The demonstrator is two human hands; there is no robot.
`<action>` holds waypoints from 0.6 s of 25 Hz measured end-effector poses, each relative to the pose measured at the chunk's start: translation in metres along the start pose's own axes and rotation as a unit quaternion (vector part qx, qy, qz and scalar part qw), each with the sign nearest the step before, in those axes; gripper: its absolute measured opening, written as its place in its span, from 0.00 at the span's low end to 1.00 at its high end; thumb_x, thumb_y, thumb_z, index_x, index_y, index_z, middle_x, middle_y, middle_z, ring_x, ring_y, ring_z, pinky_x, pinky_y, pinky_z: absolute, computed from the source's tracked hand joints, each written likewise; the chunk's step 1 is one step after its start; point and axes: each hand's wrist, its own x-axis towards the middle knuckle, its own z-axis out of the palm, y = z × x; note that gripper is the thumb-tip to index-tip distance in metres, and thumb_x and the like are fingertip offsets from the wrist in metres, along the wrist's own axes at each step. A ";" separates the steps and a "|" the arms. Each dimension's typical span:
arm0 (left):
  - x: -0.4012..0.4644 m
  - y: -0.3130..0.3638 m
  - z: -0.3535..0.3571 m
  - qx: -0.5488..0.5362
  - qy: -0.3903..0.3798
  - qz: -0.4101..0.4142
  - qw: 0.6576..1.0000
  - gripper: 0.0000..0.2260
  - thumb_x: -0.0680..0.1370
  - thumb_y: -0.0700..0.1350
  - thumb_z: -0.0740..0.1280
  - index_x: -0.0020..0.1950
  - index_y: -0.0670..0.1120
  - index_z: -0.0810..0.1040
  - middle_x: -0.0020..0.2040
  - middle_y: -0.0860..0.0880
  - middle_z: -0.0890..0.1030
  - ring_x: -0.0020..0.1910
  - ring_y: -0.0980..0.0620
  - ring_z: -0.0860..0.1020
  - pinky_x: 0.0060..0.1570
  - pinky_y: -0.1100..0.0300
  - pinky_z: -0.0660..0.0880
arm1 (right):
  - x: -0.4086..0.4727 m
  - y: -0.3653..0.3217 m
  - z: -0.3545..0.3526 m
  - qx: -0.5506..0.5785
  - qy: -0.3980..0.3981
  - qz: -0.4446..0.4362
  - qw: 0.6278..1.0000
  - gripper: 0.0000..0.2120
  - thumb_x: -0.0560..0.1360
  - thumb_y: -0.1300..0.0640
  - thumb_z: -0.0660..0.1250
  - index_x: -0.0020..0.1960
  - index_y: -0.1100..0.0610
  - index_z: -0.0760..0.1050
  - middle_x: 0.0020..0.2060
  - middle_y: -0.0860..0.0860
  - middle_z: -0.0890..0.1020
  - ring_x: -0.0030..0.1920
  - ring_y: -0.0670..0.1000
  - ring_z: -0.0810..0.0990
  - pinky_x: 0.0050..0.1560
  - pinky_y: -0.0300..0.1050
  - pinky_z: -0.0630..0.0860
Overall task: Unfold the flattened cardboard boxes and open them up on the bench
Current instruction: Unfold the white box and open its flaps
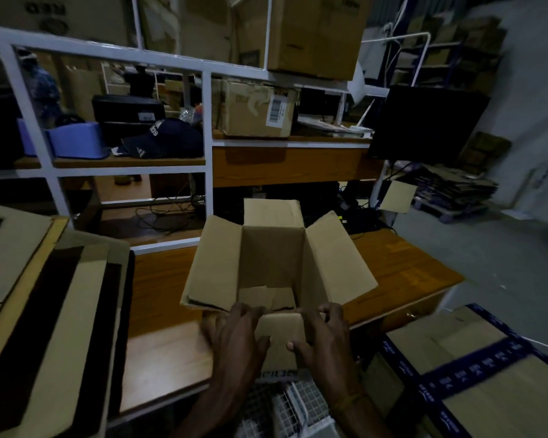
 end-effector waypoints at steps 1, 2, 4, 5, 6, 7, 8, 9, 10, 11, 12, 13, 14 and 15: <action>-0.015 0.004 -0.002 0.003 0.003 0.003 1.000 0.21 0.70 0.50 0.73 0.63 0.56 0.77 0.59 0.51 0.75 0.55 0.48 0.73 0.53 0.57 0.68 | -0.015 0.000 -0.004 -0.005 0.007 -0.001 1.000 0.25 0.66 0.53 0.79 0.60 0.45 0.73 0.63 0.51 0.64 0.62 0.53 0.67 0.59 0.47 0.74; -0.030 0.007 -0.005 0.008 0.005 0.006 1.000 0.20 0.70 0.50 0.73 0.62 0.56 0.78 0.58 0.52 0.75 0.54 0.48 0.74 0.52 0.58 0.67 | -0.031 0.000 -0.007 -0.008 0.008 0.000 1.000 0.25 0.67 0.52 0.78 0.60 0.44 0.73 0.63 0.50 0.64 0.62 0.53 0.67 0.59 0.46 0.74; -0.061 0.013 -0.011 0.016 0.009 0.006 1.000 0.20 0.71 0.50 0.72 0.62 0.56 0.78 0.58 0.52 0.74 0.53 0.48 0.73 0.48 0.59 0.64 | -0.064 -0.004 -0.013 -0.009 0.012 0.008 1.000 0.25 0.68 0.51 0.78 0.61 0.44 0.72 0.62 0.50 0.63 0.61 0.52 0.66 0.59 0.46 0.73; -0.078 0.015 -0.015 0.019 0.011 0.001 1.000 0.19 0.71 0.49 0.72 0.62 0.57 0.77 0.58 0.53 0.74 0.52 0.48 0.72 0.46 0.59 0.63 | -0.082 -0.006 -0.015 -0.010 0.022 0.011 1.000 0.25 0.67 0.52 0.78 0.61 0.45 0.73 0.62 0.50 0.63 0.60 0.52 0.66 0.58 0.46 0.73; -0.095 0.017 -0.018 0.019 0.016 -0.003 1.000 0.18 0.71 0.49 0.72 0.61 0.57 0.78 0.58 0.53 0.75 0.50 0.48 0.72 0.44 0.59 0.63 | -0.099 -0.009 -0.016 -0.013 0.035 0.011 0.999 0.25 0.66 0.52 0.79 0.60 0.46 0.74 0.61 0.50 0.64 0.58 0.52 0.66 0.56 0.46 0.73; -0.112 0.018 -0.021 0.014 0.022 -0.006 1.000 0.17 0.71 0.48 0.72 0.60 0.57 0.78 0.58 0.53 0.75 0.49 0.48 0.71 0.43 0.59 0.62 | -0.115 -0.011 -0.017 -0.013 0.044 0.012 0.999 0.26 0.65 0.53 0.80 0.60 0.46 0.74 0.60 0.50 0.65 0.57 0.52 0.67 0.55 0.46 0.73; -0.129 0.020 -0.026 0.006 0.026 -0.007 1.000 0.16 0.71 0.47 0.72 0.58 0.57 0.79 0.56 0.52 0.76 0.48 0.48 0.71 0.42 0.59 0.62 | -0.130 -0.016 -0.019 -0.010 0.047 0.018 0.999 0.26 0.65 0.53 0.80 0.59 0.46 0.75 0.60 0.50 0.65 0.57 0.52 0.67 0.54 0.47 0.73; -0.143 0.022 -0.030 -0.005 0.034 -0.003 0.999 0.15 0.70 0.46 0.73 0.56 0.56 0.80 0.55 0.52 0.76 0.47 0.48 0.71 0.42 0.59 0.62 | -0.143 -0.021 -0.021 -0.003 0.047 0.026 0.999 0.26 0.65 0.53 0.80 0.59 0.46 0.75 0.60 0.49 0.64 0.56 0.52 0.66 0.55 0.48 0.74; -0.156 0.021 -0.035 -0.010 0.043 0.002 0.999 0.14 0.69 0.45 0.74 0.53 0.56 0.80 0.53 0.51 0.77 0.46 0.48 0.72 0.41 0.59 0.63 | -0.155 -0.027 -0.024 0.003 0.046 0.033 0.998 0.25 0.65 0.53 0.80 0.59 0.46 0.75 0.60 0.49 0.64 0.57 0.51 0.66 0.55 0.49 0.75; -0.166 0.022 -0.041 -0.010 0.051 0.006 0.999 0.14 0.69 0.45 0.74 0.52 0.55 0.80 0.51 0.51 0.77 0.45 0.48 0.72 0.40 0.59 0.63 | -0.166 -0.032 -0.026 0.009 0.050 0.037 0.998 0.25 0.65 0.54 0.80 0.59 0.45 0.75 0.60 0.49 0.64 0.57 0.51 0.66 0.55 0.50 0.75; -0.174 0.022 -0.046 -0.010 0.062 0.007 0.998 0.14 0.68 0.44 0.75 0.52 0.55 0.80 0.51 0.51 0.77 0.46 0.47 0.72 0.40 0.60 0.64 | -0.175 -0.038 -0.029 0.015 0.057 0.038 0.998 0.25 0.65 0.55 0.80 0.58 0.45 0.75 0.60 0.50 0.64 0.57 0.51 0.65 0.55 0.50 0.76; -0.182 0.022 -0.053 -0.012 0.067 0.004 0.998 0.15 0.68 0.44 0.75 0.52 0.55 0.80 0.51 0.51 0.77 0.47 0.47 0.73 0.41 0.60 0.65 | -0.184 -0.044 -0.032 0.020 0.067 0.038 0.997 0.25 0.64 0.56 0.80 0.58 0.46 0.75 0.61 0.50 0.64 0.57 0.51 0.65 0.54 0.50 0.76; -0.188 0.024 -0.058 -0.016 0.065 0.003 0.998 0.15 0.69 0.44 0.75 0.53 0.55 0.80 0.52 0.52 0.77 0.48 0.47 0.73 0.41 0.60 0.66 | -0.191 -0.048 -0.036 0.023 0.078 0.040 0.996 0.25 0.64 0.57 0.81 0.57 0.46 0.76 0.61 0.51 0.65 0.57 0.52 0.66 0.53 0.50 0.76; -0.196 0.027 -0.065 -0.020 0.061 0.004 0.998 0.14 0.70 0.45 0.74 0.54 0.56 0.80 0.53 0.53 0.76 0.49 0.48 0.73 0.43 0.60 0.67 | -0.197 -0.053 -0.041 0.025 0.088 0.041 0.995 0.26 0.63 0.58 0.81 0.57 0.47 0.76 0.60 0.51 0.66 0.57 0.53 0.66 0.52 0.50 0.75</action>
